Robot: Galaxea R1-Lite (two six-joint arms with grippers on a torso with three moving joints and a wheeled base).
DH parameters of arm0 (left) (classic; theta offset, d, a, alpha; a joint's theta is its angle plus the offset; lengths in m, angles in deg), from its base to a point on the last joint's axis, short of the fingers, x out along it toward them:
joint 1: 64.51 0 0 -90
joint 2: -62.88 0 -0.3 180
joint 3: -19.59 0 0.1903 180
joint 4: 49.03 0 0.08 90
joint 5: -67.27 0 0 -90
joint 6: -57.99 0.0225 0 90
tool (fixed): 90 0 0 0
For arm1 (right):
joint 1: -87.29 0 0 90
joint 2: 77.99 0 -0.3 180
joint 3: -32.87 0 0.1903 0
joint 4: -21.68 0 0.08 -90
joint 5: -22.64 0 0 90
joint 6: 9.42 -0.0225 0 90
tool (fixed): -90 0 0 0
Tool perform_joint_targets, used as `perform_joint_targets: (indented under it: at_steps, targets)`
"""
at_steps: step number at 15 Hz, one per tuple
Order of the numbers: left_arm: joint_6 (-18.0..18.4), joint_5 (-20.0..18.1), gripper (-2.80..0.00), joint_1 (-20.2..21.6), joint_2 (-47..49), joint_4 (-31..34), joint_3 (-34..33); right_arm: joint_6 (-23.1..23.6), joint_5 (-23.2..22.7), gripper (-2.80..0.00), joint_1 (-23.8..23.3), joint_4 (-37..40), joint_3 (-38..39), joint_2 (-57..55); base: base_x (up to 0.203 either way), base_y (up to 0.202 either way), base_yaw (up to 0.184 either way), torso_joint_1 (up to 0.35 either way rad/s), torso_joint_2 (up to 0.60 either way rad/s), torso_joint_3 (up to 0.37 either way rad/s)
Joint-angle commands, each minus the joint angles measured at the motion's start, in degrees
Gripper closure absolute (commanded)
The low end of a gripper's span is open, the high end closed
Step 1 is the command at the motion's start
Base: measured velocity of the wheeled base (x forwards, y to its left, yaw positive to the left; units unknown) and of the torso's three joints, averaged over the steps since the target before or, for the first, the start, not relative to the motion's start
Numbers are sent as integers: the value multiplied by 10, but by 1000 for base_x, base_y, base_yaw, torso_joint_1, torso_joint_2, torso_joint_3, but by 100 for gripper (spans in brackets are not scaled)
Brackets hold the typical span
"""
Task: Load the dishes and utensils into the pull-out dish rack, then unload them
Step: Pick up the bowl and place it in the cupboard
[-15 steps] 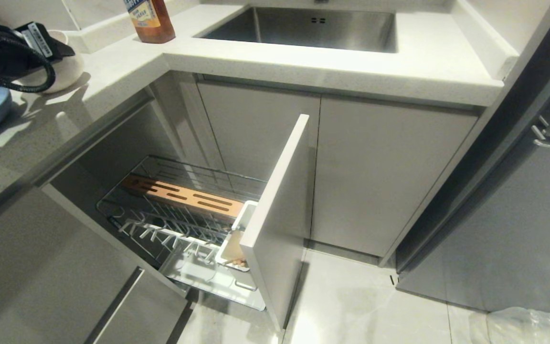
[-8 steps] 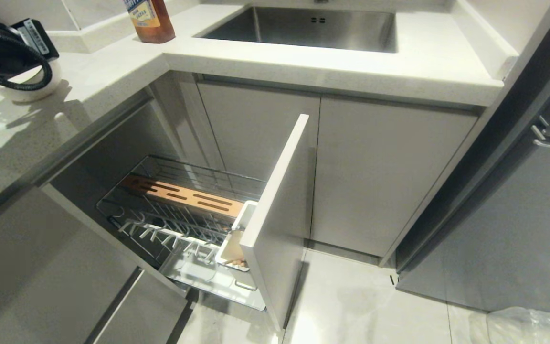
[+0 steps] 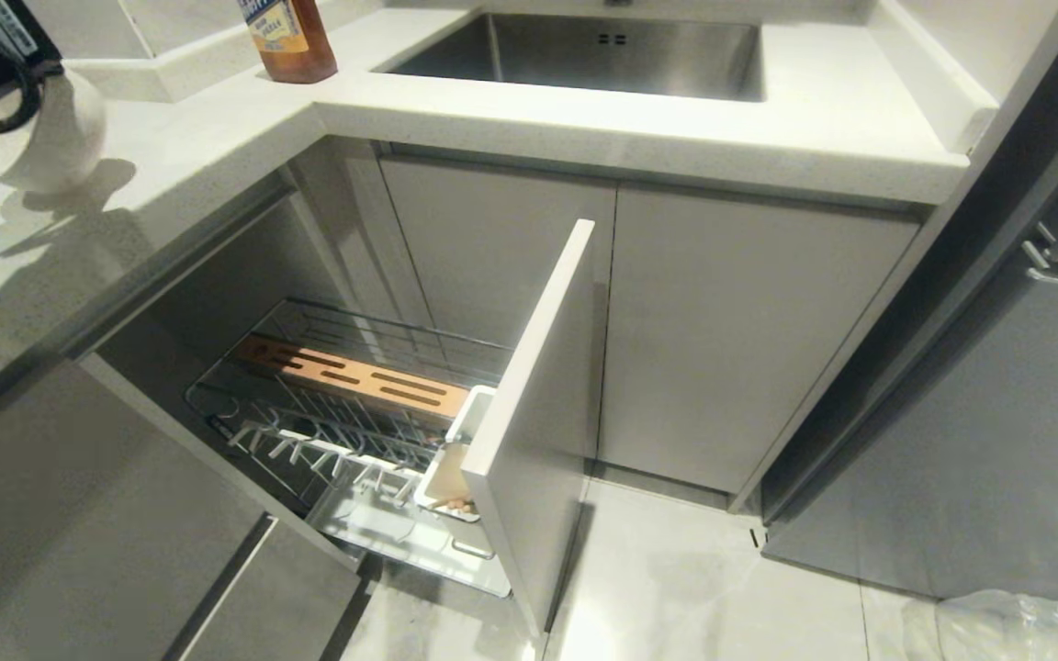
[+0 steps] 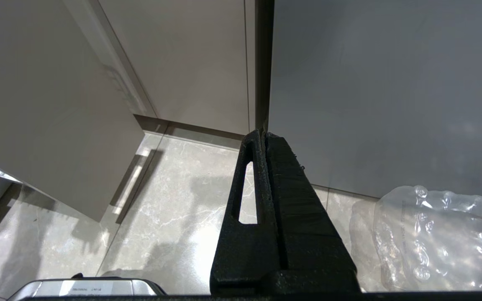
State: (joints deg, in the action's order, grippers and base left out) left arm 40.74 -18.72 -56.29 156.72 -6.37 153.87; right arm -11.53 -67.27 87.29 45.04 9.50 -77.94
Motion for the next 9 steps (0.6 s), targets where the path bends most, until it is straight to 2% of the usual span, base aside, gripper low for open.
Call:
perform_joint_targets:
  at_steps: [1,2,6,9]
  targets:
    - [-4,0,0,1,-40,25,0,0,0,0,0,0,0,0,0,0,0,0,0,0]
    - [-5,-1,0,-2,-60,53,0,0,0,0,0,0,0,0,0,0,0,0,0,0]
    - [-6,9,0,-40,-99,83,0,0,0,0,0,0,0,0,0,0,0,0,0,0]
    - [-11,30,0,-75,-126,180,0,0,0,0,0,0,0,0,0,0,0,0,0,0]
